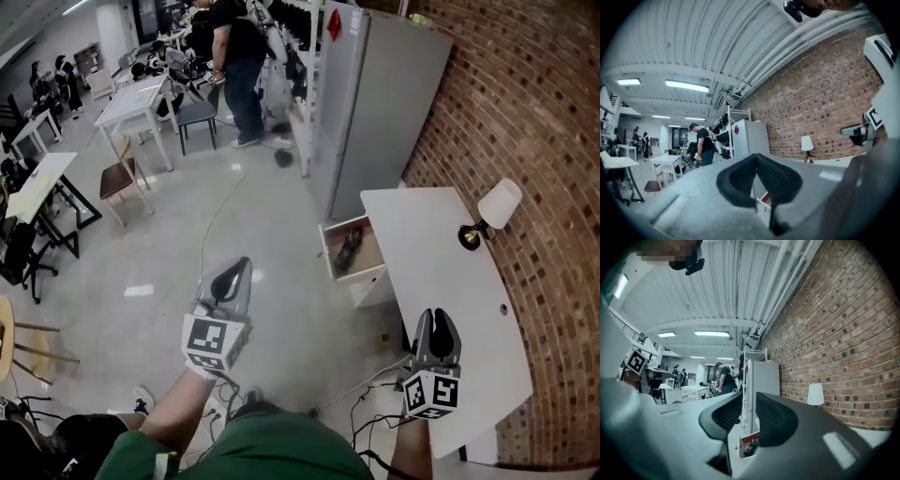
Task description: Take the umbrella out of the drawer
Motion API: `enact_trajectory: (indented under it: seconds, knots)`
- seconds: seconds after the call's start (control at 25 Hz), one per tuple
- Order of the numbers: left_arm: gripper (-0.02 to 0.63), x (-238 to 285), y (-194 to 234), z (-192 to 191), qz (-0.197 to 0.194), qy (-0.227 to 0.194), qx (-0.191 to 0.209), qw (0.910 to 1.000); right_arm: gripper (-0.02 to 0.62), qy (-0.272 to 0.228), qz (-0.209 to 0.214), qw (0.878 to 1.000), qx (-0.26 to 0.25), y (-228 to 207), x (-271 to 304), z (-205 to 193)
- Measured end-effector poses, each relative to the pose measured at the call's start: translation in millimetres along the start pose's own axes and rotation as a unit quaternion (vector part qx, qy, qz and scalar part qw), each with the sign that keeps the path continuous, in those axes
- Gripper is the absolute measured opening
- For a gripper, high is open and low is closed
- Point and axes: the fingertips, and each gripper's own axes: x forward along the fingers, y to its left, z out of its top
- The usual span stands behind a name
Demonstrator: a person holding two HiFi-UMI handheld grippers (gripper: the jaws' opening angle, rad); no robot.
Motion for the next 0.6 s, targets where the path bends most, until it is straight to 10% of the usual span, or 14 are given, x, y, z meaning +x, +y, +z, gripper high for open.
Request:
enact_trajectory:
  seconds: [0.12,0.6]
  knots:
    - [0.065,1,-12,1,0.010,0.000,0.002,0.9999,0.168,0.003,0.010,1.000,0.014,-14,0,-4]
    - [0.164,32,-14,-28,0.014,0.040,-0.003,0.9991,0.169,0.028,0.021,0.999,0.039,-36,35,-35]
